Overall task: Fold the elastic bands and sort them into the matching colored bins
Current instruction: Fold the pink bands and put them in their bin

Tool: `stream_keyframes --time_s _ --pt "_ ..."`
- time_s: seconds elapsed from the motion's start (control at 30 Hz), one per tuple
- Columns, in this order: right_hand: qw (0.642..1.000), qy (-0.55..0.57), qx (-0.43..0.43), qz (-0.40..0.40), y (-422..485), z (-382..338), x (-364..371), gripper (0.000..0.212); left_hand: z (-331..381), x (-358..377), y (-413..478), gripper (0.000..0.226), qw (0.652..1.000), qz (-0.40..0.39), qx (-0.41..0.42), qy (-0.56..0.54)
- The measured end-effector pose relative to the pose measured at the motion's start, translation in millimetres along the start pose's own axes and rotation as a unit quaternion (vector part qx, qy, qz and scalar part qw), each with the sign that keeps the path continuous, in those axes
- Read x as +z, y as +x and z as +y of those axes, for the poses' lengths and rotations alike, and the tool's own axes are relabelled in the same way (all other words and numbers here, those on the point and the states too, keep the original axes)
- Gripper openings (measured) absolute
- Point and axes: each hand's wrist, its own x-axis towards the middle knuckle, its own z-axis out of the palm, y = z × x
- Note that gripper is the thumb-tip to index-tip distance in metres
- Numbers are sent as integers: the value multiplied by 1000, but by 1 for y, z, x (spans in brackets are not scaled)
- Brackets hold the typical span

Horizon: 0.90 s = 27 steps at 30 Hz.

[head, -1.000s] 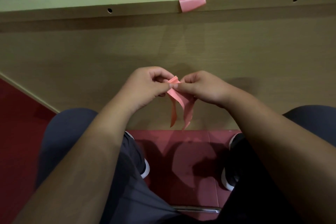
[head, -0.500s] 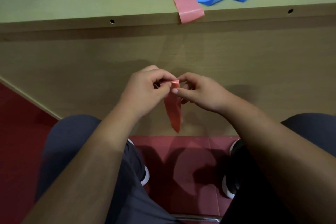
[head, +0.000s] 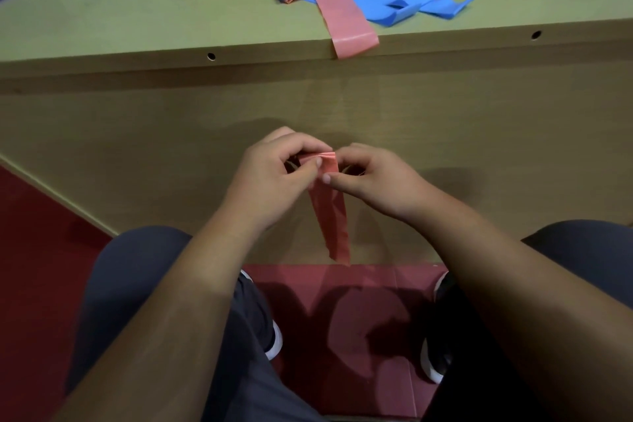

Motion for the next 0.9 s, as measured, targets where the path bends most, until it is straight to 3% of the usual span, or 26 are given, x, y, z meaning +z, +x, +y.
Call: stream_keyframes --time_s 0.33,0.63,0.77,0.9 --pt "997 80 -15 8 -1 -17 -13 12 11 -3 14 23 997 31 -27 -72" --pt "991 107 -43 67 -6 -46 -37 16 46 -12 40 19 994 50 0 -97" --pt "988 115 -38 93 -8 -52 -48 15 61 -19 61 17 995 78 47 -29" --pt "984 126 -32 119 -9 -57 -57 17 70 -28 94 30 970 65 151 177"
